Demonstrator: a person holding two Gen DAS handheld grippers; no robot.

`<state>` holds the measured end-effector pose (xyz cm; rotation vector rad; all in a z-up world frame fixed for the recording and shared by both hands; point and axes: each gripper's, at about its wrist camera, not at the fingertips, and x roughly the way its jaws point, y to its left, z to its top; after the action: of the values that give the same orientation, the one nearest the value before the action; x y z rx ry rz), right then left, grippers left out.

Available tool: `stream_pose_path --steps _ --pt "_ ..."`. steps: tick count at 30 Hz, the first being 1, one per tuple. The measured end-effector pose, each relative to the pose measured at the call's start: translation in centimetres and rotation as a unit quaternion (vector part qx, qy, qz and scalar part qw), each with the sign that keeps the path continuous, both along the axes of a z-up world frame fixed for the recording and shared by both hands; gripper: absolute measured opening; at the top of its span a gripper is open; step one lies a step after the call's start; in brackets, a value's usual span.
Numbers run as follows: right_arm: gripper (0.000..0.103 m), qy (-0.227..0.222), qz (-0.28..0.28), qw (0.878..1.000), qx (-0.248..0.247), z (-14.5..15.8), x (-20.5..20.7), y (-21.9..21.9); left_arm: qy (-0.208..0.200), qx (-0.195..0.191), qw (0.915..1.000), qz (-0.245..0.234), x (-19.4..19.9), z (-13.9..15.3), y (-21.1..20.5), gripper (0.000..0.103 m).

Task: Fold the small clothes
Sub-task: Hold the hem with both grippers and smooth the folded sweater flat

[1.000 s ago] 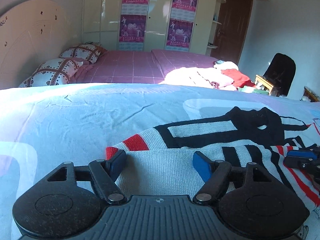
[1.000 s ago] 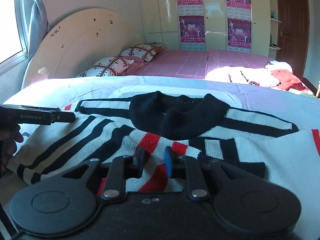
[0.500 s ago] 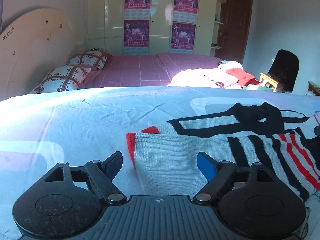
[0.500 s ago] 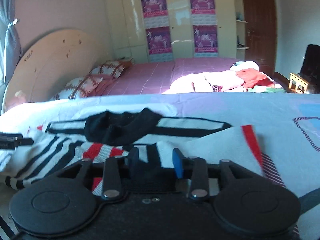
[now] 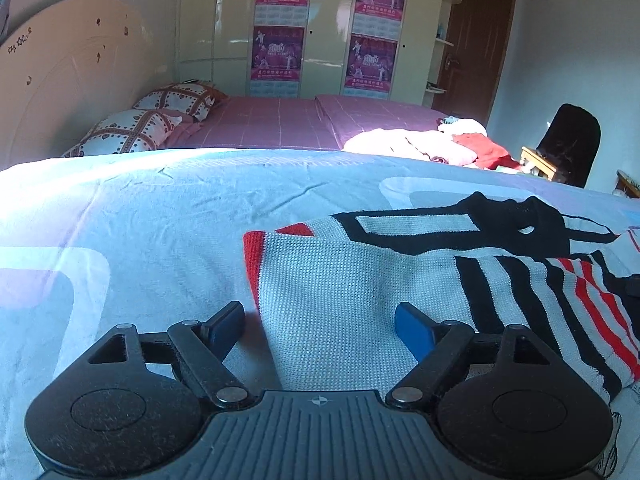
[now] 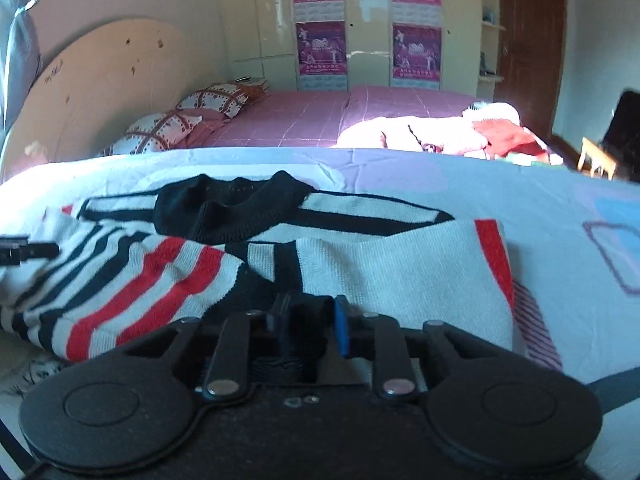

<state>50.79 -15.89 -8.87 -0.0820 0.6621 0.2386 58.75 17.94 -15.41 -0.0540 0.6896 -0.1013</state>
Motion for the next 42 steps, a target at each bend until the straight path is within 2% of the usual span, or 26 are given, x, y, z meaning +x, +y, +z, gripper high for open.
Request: stream_pose_path --steps 1,2,5,7,9,12,14,18,20,21,22,26,27,30,31,35,37,39,42 --pt "0.013 -0.004 0.010 1.000 -0.002 0.0 -0.1 0.2 0.000 0.000 1.0000 0.000 0.0 0.0 0.0 0.083" --pt "0.009 -0.007 0.012 1.000 0.003 0.0 -0.1 0.1 0.000 -0.001 1.0000 0.000 0.0 -0.1 0.0 0.083" --pt "0.008 -0.021 -0.009 0.999 0.034 0.9 0.0 -1.2 -0.005 0.006 1.0000 0.002 -0.2 0.2 -0.2 0.083" --pt "0.008 -0.038 -0.011 0.999 0.036 1.8 -0.3 -1.7 -0.010 0.011 0.9999 0.004 -0.4 0.1 -0.3 0.083" --pt "0.007 -0.039 -0.009 0.999 0.008 1.6 -0.3 -1.4 -0.012 0.008 0.9999 0.007 -0.4 0.0 -0.4 0.083" --pt "0.006 -0.010 -0.016 0.998 -0.065 -0.6 0.4 -0.4 -0.009 0.008 0.9999 0.006 -0.2 0.0 -0.4 0.083" --pt "0.006 -0.026 -0.012 0.996 -0.090 -1.1 0.1 0.2 -0.004 0.006 0.9999 0.007 0.0 0.0 -0.3 0.085" --pt "0.008 -0.025 -0.016 0.996 -0.079 -1.1 0.3 0.0 0.002 0.008 0.9999 0.011 0.3 -0.1 -0.3 0.088" --pt "0.013 -0.030 -0.016 0.996 -0.083 -1.1 0.2 0.0 0.002 0.011 0.9999 0.012 0.3 0.0 -0.4 0.088" --pt "0.021 -0.037 -0.019 0.995 -0.094 -0.9 0.1 0.1 0.001 0.013 0.9998 0.012 0.3 0.0 -0.5 0.088" --pt "0.024 -0.040 -0.018 0.995 -0.095 -0.7 0.0 0.1 0.001 0.017 0.9998 0.013 0.2 0.1 -0.6 0.088" --pt "0.025 -0.054 -0.033 0.995 -0.079 0.2 -0.3 -0.2 0.000 0.036 0.9992 0.015 0.1 0.5 -1.1 0.088" --pt "0.026 -0.063 -0.036 0.994 -0.076 0.5 -0.5 -0.3 0.000 0.042 0.9990 0.017 0.2 0.6 -1.2 0.091" --pt "0.035 -0.081 -0.042 0.993 -0.073 1.1 -0.6 -0.1 0.001 0.056 0.9982 0.021 0.1 0.8 -1.3 0.095" --pt "0.035 -0.081 -0.037 0.994 -0.064 1.3 -0.6 0.0 0.001 0.057 0.9982 0.020 0.1 0.9 -1.2 0.096" --pt "0.027 -0.068 -0.014 0.997 -0.034 1.7 -0.1 0.7 -0.005 0.070 0.9973 0.018 -0.2 1.5 -1.3 0.096" --pt "0.020 -0.056 -0.003 0.998 -0.018 1.7 0.4 1.5 -0.036 0.073 0.9965 0.021 -0.8 2.8 -1.7 0.095" --pt "0.017 -0.045 0.007 0.999 0.004 1.5 1.1 2.7 -0.065 0.049 0.9966 0.010 -1.0 4.3 -2.3 0.095" --pt "0.010 -0.020 0.028 0.999 0.043 1.0 2.2 4.6 -0.044 0.029 0.9978 -0.041 0.2 4.6 -4.7 0.095"
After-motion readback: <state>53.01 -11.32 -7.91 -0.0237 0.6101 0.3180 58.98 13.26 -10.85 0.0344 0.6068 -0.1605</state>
